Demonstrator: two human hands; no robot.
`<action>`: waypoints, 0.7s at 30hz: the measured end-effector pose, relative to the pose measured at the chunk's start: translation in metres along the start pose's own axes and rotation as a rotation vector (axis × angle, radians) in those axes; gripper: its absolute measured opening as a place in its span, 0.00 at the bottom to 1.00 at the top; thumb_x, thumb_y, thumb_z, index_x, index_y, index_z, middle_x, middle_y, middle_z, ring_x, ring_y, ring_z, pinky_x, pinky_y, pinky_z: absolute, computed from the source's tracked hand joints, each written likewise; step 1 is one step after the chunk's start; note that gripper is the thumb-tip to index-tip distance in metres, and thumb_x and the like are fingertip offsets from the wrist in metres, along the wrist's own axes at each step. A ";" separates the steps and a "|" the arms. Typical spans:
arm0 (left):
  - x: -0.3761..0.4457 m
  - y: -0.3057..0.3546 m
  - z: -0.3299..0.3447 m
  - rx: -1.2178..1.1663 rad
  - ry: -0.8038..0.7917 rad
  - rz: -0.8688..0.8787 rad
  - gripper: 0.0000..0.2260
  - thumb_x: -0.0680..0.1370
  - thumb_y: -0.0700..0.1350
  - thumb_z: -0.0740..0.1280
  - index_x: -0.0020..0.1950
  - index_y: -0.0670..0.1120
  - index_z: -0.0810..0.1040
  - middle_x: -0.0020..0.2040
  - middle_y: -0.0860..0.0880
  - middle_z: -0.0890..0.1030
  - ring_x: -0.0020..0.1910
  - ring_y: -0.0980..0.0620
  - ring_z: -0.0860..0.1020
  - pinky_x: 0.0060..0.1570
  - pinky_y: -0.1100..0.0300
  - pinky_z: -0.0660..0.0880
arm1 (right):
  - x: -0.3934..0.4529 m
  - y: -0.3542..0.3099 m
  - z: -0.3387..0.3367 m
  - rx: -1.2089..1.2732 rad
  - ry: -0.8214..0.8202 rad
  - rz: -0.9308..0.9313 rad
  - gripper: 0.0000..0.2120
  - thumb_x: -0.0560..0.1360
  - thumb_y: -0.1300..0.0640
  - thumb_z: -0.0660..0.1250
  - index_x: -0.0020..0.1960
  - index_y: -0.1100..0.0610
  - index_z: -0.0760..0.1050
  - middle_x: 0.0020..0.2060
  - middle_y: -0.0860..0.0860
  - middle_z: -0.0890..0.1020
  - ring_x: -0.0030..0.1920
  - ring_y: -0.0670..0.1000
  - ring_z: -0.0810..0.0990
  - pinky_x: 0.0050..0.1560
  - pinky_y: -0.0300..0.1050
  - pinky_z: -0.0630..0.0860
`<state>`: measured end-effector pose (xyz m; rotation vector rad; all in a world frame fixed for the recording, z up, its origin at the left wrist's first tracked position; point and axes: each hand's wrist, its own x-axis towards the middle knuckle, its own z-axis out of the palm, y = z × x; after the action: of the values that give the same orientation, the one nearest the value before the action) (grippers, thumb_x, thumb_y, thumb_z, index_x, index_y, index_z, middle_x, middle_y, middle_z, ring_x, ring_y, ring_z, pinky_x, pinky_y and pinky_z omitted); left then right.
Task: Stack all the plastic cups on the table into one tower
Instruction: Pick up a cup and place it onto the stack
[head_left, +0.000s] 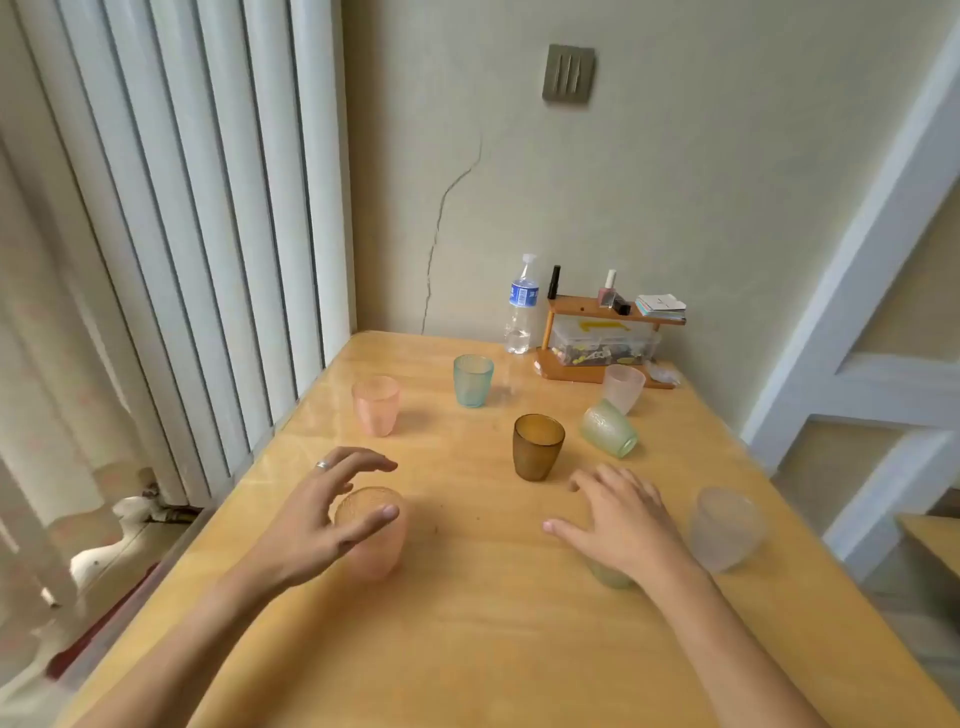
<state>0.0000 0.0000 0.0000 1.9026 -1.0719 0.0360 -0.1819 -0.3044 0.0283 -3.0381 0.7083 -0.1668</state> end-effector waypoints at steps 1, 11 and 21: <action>-0.003 -0.001 0.002 0.003 0.001 -0.018 0.24 0.72 0.69 0.71 0.65 0.59 0.80 0.64 0.61 0.78 0.67 0.61 0.76 0.67 0.52 0.76 | -0.003 0.002 -0.001 0.017 -0.043 0.050 0.31 0.73 0.27 0.61 0.67 0.47 0.73 0.63 0.47 0.75 0.69 0.53 0.71 0.66 0.51 0.67; -0.001 -0.006 0.018 -0.040 0.047 -0.118 0.32 0.64 0.65 0.79 0.64 0.53 0.80 0.58 0.53 0.83 0.59 0.57 0.82 0.55 0.51 0.84 | 0.010 -0.039 -0.011 0.153 -0.017 -0.026 0.08 0.75 0.50 0.63 0.49 0.51 0.78 0.52 0.48 0.81 0.54 0.55 0.80 0.48 0.47 0.72; 0.007 -0.012 0.022 -0.064 0.070 -0.165 0.47 0.61 0.74 0.76 0.76 0.56 0.70 0.70 0.51 0.76 0.65 0.56 0.79 0.62 0.61 0.74 | 0.021 -0.074 0.012 0.248 0.057 -0.175 0.20 0.76 0.34 0.63 0.54 0.51 0.78 0.51 0.47 0.76 0.58 0.52 0.77 0.54 0.49 0.72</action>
<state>0.0046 -0.0181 -0.0183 1.9117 -0.8566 -0.0243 -0.1291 -0.2476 0.0218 -2.8614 0.3893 -0.3187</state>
